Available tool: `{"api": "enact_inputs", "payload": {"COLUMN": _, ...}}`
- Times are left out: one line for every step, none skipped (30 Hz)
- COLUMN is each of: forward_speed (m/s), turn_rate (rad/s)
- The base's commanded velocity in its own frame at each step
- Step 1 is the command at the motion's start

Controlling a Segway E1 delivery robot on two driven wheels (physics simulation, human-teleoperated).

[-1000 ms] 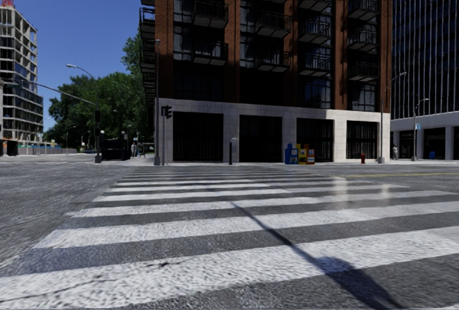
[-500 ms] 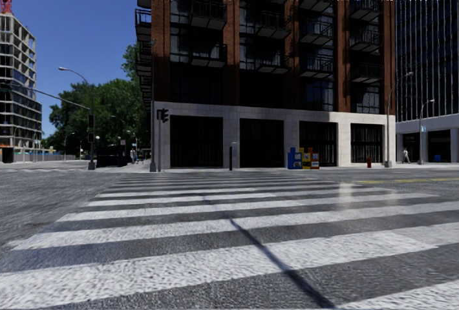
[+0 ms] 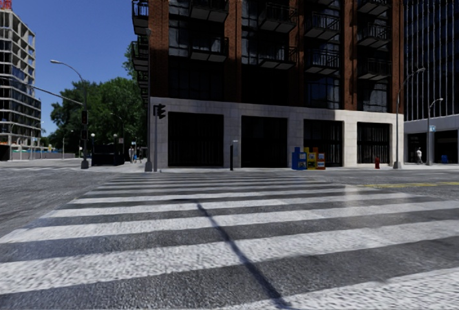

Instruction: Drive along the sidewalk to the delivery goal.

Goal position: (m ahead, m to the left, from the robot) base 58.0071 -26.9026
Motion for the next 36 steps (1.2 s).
{"api": "enact_inputs", "payload": {"forward_speed": 1.77, "turn_rate": 0.0}}
{"api": "enact_inputs", "payload": {"forward_speed": 1.77, "turn_rate": 0.0}}
{"api": "enact_inputs", "payload": {"forward_speed": 1.77, "turn_rate": 0.0}}
{"api": "enact_inputs", "payload": {"forward_speed": 1.77, "turn_rate": 0.0}}
{"api": "enact_inputs", "payload": {"forward_speed": 1.77, "turn_rate": 0.0}}
{"api": "enact_inputs", "payload": {"forward_speed": 1.77, "turn_rate": 0.0}}
{"api": "enact_inputs", "payload": {"forward_speed": 1.77, "turn_rate": 0.0}}
{"api": "enact_inputs", "payload": {"forward_speed": 1.77, "turn_rate": 0.0}}
{"api": "enact_inputs", "payload": {"forward_speed": 1.77, "turn_rate": 0.0}}
{"api": "enact_inputs", "payload": {"forward_speed": 1.77, "turn_rate": 0.0}}
{"api": "enact_inputs", "payload": {"forward_speed": 1.77, "turn_rate": 0.0}}
{"api": "enact_inputs", "payload": {"forward_speed": 1.77, "turn_rate": 0.0}}
{"api": "enact_inputs", "payload": {"forward_speed": 1.77, "turn_rate": 0.0}}
{"api": "enact_inputs", "payload": {"forward_speed": 1.77, "turn_rate": 0.0}}
{"api": "enact_inputs", "payload": {"forward_speed": 1.77, "turn_rate": 0.0}}
{"api": "enact_inputs", "payload": {"forward_speed": 1.77, "turn_rate": 0.0}}
{"api": "enact_inputs", "payload": {"forward_speed": 1.77, "turn_rate": 0.0}}
{"api": "enact_inputs", "payload": {"forward_speed": 1.77, "turn_rate": 0.0}}
{"api": "enact_inputs", "payload": {"forward_speed": 1.77, "turn_rate": 0.0}}
{"api": "enact_inputs", "payload": {"forward_speed": 1.77, "turn_rate": 0.0}}
{"api": "enact_inputs", "payload": {"forward_speed": 1.77, "turn_rate": 0.0}}
{"api": "enact_inputs", "payload": {"forward_speed": 1.77, "turn_rate": 0.07}}
{"api": "enact_inputs", "payload": {"forward_speed": 1.77, "turn_rate": 0.14}}
{"api": "enact_inputs", "payload": {"forward_speed": 1.77, "turn_rate": 0.2}}
{"api": "enact_inputs", "payload": {"forward_speed": 1.77, "turn_rate": 0.2}}
{"api": "enact_inputs", "payload": {"forward_speed": 1.77, "turn_rate": 0.21}}
{"api": "enact_inputs", "payload": {"forward_speed": 1.77, "turn_rate": 0.21}}
{"api": "enact_inputs", "payload": {"forward_speed": 1.77, "turn_rate": 0.21}}
{"api": "enact_inputs", "payload": {"forward_speed": 1.77, "turn_rate": 0.19}}
{"api": "enact_inputs", "payload": {"forward_speed": 1.77, "turn_rate": 0.01}}
{"api": "enact_inputs", "payload": {"forward_speed": 1.77, "turn_rate": 0.0}}
{"api": "enact_inputs", "payload": {"forward_speed": 1.77, "turn_rate": 0.0}}
{"api": "enact_inputs", "payload": {"forward_speed": 1.77, "turn_rate": 0.0}}
{"api": "enact_inputs", "payload": {"forward_speed": 1.77, "turn_rate": 0.0}}
{"api": "enact_inputs", "payload": {"forward_speed": 1.77, "turn_rate": 0.0}}
{"api": "enact_inputs", "payload": {"forward_speed": 1.77, "turn_rate": 0.0}}
